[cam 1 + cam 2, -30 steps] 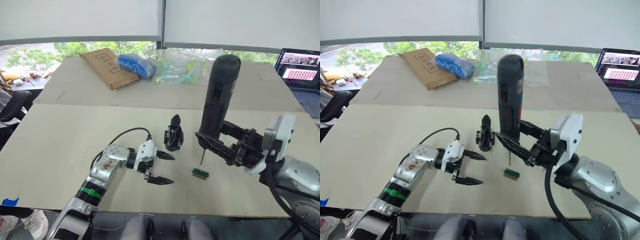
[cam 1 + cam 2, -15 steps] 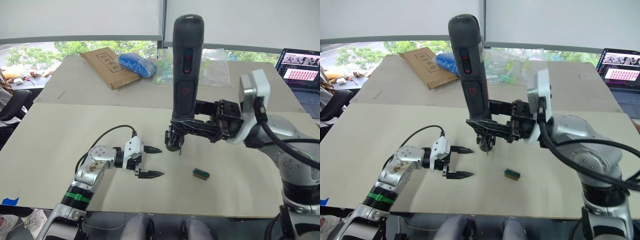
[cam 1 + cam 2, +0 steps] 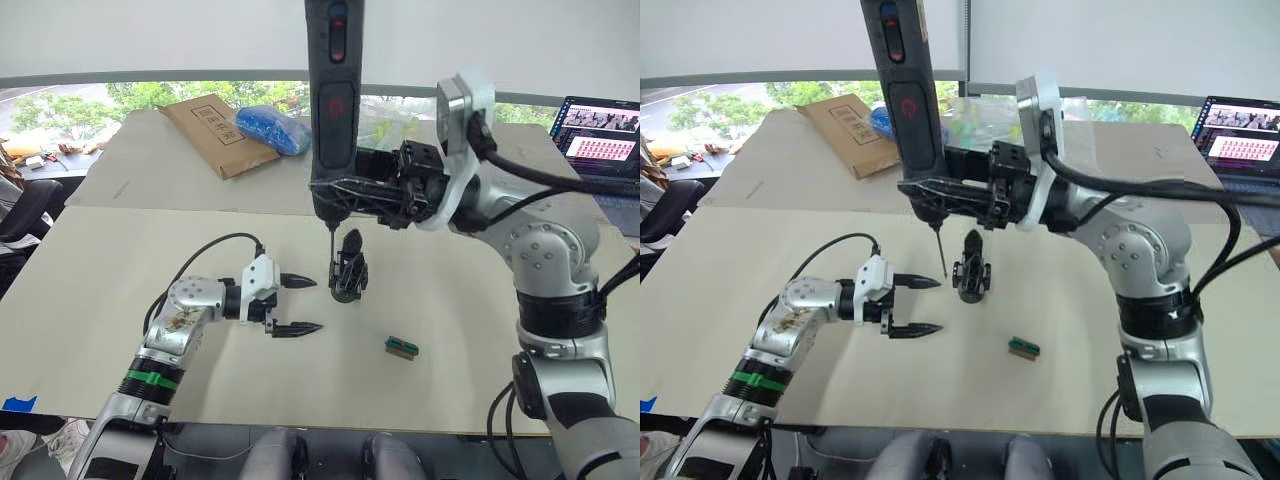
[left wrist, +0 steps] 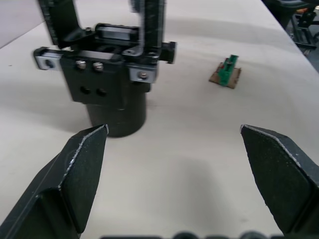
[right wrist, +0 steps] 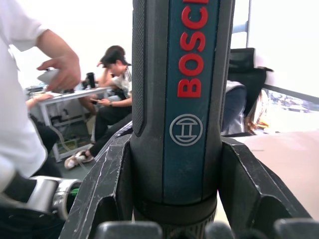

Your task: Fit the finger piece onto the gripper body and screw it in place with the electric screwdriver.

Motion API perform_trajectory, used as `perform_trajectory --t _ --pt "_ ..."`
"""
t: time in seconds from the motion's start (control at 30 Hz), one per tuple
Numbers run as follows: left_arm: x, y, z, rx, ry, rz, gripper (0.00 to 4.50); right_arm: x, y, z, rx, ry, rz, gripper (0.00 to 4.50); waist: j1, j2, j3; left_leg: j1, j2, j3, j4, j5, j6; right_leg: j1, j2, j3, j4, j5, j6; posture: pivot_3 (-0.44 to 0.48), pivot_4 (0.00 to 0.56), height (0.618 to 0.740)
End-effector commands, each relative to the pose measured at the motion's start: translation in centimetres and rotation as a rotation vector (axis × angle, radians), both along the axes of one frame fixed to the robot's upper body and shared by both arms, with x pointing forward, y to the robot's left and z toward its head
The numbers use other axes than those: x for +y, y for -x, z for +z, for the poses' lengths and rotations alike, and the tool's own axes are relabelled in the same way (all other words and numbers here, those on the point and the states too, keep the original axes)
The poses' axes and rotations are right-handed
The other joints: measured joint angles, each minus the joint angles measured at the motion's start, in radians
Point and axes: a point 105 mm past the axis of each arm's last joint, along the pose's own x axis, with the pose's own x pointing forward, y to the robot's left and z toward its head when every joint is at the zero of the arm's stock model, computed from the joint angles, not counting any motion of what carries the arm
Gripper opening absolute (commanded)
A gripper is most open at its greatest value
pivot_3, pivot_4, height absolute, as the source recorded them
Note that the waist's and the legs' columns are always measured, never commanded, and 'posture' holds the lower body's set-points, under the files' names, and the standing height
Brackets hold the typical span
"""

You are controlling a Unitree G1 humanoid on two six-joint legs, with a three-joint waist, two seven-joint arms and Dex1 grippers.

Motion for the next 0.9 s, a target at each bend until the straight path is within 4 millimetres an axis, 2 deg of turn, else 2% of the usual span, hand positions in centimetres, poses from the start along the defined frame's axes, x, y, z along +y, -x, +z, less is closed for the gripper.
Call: perform_trajectory --t 0.03,0.33,0.53,0.9 --pt "0.0 -1.1 0.9 -0.047 0.012 0.012 4.5 0.5 0.1 1.7 -0.078 -0.018 0.002 1.95 0.0 0.0 0.0 0.0 0.0 0.0 0.0 0.0 0.0 0.0 0.0 0.0 0.0 0.0 0.0 0.0 0.15 0.74" --pt "-0.8 -2.9 1.1 -0.065 0.013 0.024 4.5 1.1 -1.3 0.3 -0.113 0.026 -0.033 1.95 -0.004 0.0 0.0 0.0 -0.001 0.002 0.0 0.0 0.0 -0.001 0.0 0.0 0.0 0.0 0.0 0.0 0.15 0.74" --pt "-1.3 -3.1 0.8 -0.073 0.006 0.014 4.5 0.8 -1.4 -0.7 -0.124 0.031 -0.044 1.95 -0.009 0.0 0.0 0.0 -0.001 0.002 0.0 0.0 0.0 -0.001 0.0 -0.001 0.0 0.0 0.0 0.0 0.15 0.74" --pt "-1.8 -3.4 0.6 -0.076 0.001 -0.004 4.5 0.2 -1.9 -1.3 -0.099 0.063 -0.073 1.95 -0.016 0.0 0.0 0.0 0.0 0.003 0.0 0.0 -0.001 -0.001 0.0 -0.001 0.0 0.0 0.0 0.0 0.15 0.74"
